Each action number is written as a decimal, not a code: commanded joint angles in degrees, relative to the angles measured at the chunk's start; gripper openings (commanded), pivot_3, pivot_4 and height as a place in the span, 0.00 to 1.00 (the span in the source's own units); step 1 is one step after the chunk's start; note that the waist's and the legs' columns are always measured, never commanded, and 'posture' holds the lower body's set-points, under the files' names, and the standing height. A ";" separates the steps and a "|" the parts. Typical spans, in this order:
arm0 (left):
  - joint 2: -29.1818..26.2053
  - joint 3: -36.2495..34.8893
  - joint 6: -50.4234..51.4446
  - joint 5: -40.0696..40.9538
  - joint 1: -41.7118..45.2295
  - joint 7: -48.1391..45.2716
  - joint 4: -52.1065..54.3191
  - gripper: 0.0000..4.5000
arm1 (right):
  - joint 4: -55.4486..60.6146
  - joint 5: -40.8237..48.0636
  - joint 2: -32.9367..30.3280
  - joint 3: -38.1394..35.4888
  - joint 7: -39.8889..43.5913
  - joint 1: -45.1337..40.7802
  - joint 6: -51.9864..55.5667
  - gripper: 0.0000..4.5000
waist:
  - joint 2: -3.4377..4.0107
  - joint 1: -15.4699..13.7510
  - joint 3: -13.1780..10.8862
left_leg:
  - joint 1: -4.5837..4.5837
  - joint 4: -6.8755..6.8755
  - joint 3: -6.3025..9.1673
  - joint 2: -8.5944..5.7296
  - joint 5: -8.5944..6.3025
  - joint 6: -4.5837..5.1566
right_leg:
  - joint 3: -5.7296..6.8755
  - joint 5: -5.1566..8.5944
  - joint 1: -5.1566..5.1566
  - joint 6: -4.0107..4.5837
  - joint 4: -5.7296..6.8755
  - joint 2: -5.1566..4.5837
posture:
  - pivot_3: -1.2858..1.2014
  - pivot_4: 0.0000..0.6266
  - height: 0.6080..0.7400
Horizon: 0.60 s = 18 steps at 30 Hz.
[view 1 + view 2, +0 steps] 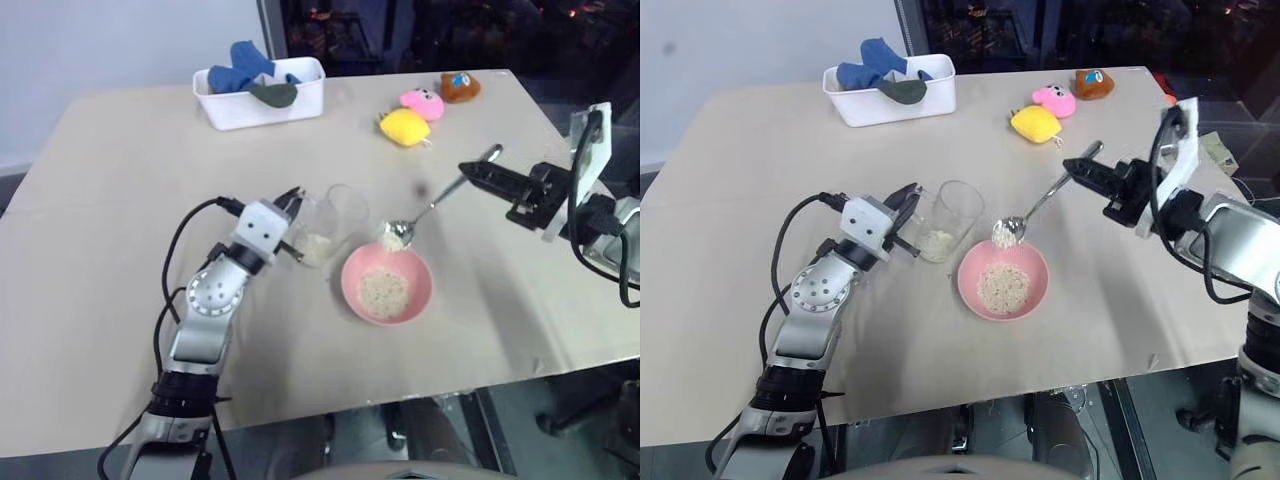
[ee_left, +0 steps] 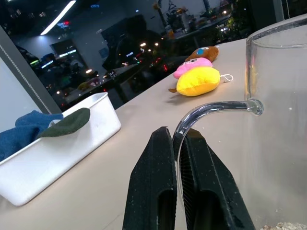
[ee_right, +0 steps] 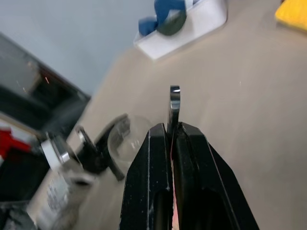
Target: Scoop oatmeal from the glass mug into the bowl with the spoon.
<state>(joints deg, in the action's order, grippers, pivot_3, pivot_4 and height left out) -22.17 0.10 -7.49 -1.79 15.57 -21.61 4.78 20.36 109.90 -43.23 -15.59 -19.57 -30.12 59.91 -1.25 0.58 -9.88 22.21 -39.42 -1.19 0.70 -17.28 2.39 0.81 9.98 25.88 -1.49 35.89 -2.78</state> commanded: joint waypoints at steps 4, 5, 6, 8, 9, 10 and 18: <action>-0.27 -2.05 0.37 1.49 0.02 0.44 2.86 0.02 | 13.11 -19.95 -5.24 7.84 14.35 -2.14 0.01 0.00 | 0.00 -0.01 0.00 | -0.09 0.00 0.00 0.02 0.00 0.00 | 0.00 0.01 -0.08 -0.01 -0.01 0.03 | 0.52 0.24 1.00; -0.29 -2.11 0.54 1.50 -0.05 0.46 3.09 0.02 | 15.06 -24.38 -6.46 9.23 17.57 -2.26 -0.60 0.00 | 0.00 -0.05 0.00 | -0.09 0.00 0.01 0.02 0.00 0.00 | 0.01 0.01 -0.08 -0.01 -0.01 0.04 | 0.52 0.24 1.00; -0.31 -2.17 0.70 1.52 -0.15 0.49 3.35 0.02 | 17.27 -29.15 -7.79 10.51 21.55 -2.10 -1.93 0.00 | 0.00 -0.10 0.00 | -0.09 0.00 -0.01 0.02 0.00 0.00 | 0.00 0.01 -0.08 -0.01 -0.01 0.03 | 0.52 0.24 1.00; -0.40 -2.29 0.91 1.54 -0.33 0.55 3.71 0.02 | 21.18 -40.08 -10.78 13.69 29.70 -1.92 -6.28 0.00 | -0.01 -0.20 0.01 | -0.08 -0.01 0.02 0.02 0.00 0.00 | 0.04 0.01 -0.08 -0.02 -0.04 0.03 | 0.52 0.24 1.00; -0.40 -2.29 1.03 1.52 -0.41 0.59 3.90 0.02 | 21.91 -42.10 -10.73 13.67 32.40 -1.81 -8.02 0.00 | -0.01 -0.25 0.01 | -0.07 -0.03 0.01 0.01 0.00 0.00 | 0.04 0.01 -0.08 -0.02 -0.04 0.02 | 0.52 0.24 1.00; -0.37 -2.30 1.13 1.49 -0.45 0.62 4.03 0.02 | 21.73 -42.60 -10.08 13.04 33.51 -1.82 -9.08 0.00 | -0.02 -0.31 0.01 | -0.07 -0.04 0.02 0.01 -0.01 0.00 | 0.05 0.01 -0.08 -0.02 -0.05 0.02 | 0.52 0.24 1.00; 0.59 -2.46 2.15 2.33 -0.54 0.64 5.17 0.02 | 13.52 -31.49 -1.91 6.43 27.91 -3.59 -10.54 0.00 | -0.05 -0.51 0.01 | -0.17 -0.08 -0.01 -0.01 0.00 0.00 | 0.01 0.00 -0.21 0.00 -0.04 0.02 | 0.52 0.24 1.00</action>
<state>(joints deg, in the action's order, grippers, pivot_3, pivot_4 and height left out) -21.85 -1.62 -5.03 -0.65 14.71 -21.47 6.36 33.93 76.14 -45.32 -6.59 10.05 -32.10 50.71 -1.31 0.07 -9.87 22.03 -39.49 -1.24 0.69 -17.28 2.40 0.80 9.98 25.67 -1.49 35.86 -2.76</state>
